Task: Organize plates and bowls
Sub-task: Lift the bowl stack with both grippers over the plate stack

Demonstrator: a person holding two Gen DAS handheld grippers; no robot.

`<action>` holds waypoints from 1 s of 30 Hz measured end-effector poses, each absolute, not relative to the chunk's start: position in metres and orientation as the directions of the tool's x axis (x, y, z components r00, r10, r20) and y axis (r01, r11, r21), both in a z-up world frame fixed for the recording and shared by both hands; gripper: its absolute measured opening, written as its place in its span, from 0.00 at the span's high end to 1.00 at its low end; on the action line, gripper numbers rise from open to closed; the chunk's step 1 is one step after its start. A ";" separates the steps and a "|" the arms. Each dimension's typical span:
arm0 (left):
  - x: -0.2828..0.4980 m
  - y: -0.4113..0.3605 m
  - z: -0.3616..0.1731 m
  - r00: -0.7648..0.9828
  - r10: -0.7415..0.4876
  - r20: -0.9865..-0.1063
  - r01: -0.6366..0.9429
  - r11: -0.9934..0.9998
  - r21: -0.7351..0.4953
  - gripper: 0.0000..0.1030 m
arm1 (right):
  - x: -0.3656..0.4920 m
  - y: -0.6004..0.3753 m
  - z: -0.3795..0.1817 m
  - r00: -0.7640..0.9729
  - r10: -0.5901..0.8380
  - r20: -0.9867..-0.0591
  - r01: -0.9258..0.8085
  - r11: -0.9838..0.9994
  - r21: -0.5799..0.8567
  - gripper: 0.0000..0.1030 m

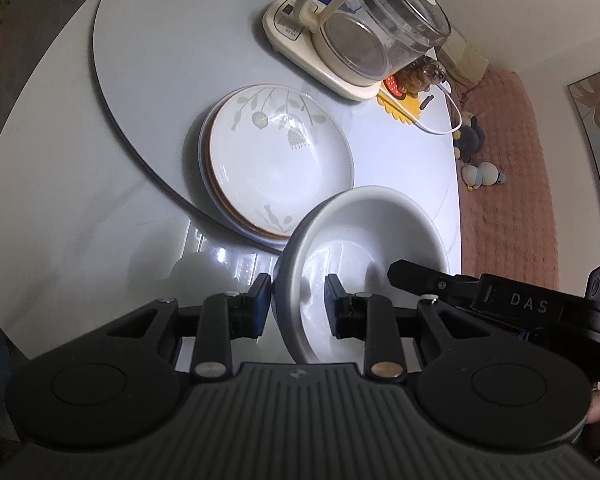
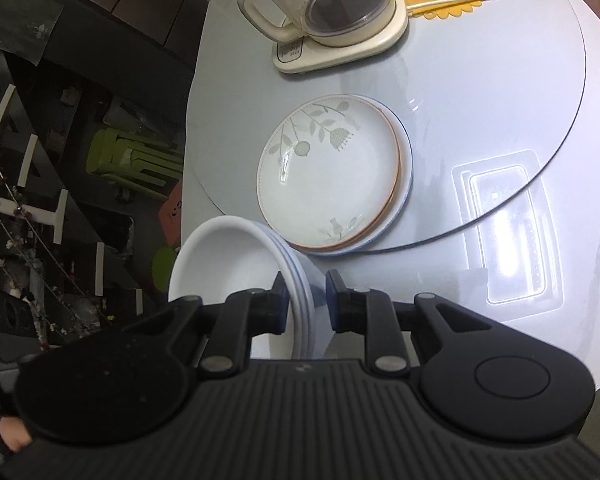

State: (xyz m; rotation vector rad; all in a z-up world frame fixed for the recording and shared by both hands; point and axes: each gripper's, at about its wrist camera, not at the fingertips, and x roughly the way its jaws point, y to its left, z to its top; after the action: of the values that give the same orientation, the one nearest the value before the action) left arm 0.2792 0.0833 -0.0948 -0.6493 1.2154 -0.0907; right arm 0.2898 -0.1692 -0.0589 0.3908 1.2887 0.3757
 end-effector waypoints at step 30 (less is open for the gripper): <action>0.431 0.118 -0.174 0.362 -0.389 -0.847 -0.401 0.755 -0.518 0.68 | 0.414 -0.133 -0.132 0.138 0.398 -0.907 -0.056 0.917 0.394 0.78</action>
State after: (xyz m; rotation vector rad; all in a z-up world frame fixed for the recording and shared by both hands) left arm 0.4307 0.1184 -0.1744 -0.7651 1.2351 0.0092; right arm 0.4137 -0.1333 -0.1325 0.2933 1.3995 0.3355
